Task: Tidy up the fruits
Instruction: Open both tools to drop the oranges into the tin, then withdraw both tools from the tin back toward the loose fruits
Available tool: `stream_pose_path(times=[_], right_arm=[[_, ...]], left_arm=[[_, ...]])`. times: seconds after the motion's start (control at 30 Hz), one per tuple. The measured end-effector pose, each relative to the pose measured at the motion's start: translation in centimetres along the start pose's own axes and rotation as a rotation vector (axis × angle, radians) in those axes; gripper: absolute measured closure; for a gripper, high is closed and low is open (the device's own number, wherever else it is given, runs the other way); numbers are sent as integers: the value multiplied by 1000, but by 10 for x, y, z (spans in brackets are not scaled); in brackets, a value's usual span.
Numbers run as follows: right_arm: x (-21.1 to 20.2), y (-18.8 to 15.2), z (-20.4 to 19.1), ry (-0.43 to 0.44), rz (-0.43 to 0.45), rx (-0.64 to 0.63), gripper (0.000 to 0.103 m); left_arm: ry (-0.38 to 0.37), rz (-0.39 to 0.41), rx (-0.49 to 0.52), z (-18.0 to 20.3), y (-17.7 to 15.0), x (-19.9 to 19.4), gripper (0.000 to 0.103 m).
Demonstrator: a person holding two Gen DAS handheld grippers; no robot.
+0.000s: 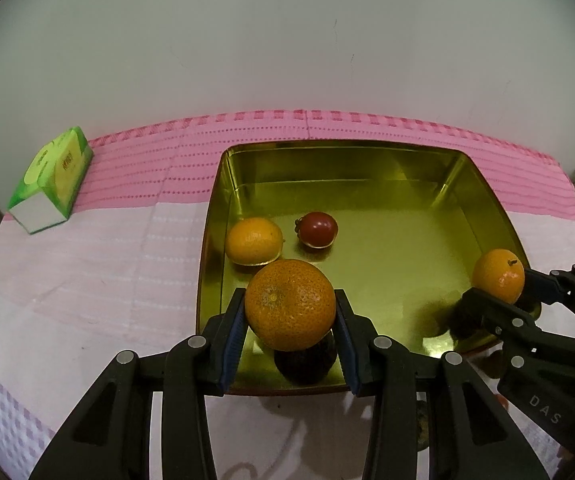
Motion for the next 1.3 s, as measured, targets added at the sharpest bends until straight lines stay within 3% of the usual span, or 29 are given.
stream_pose_path(times=[0.63,0.9,1.1,1.3], right_arm=[[6,-1,0,7,-17,-2,63],[1,1,-1,7,1,0,56],[-5,-1,2,10,6,16,55],[-20,-5,8,11,22,30,55]], left_arm=[[9,-24,2,-2,-5,11,61],[4,-30,1,-2,-4,11,59],[2,-20,17,4,-6,4,43],[5,-4,24,10,-7,-8,42]])
Point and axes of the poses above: each gripper's, at about its wrist camera, not at the fingertips, and x roughly the way its jaws point, z to its right, y to its top, the point moved 1 cm from there along x, roughly the way its jaws point, and after that the axes turned 15 degrees about -y, right-handed, at the moved point
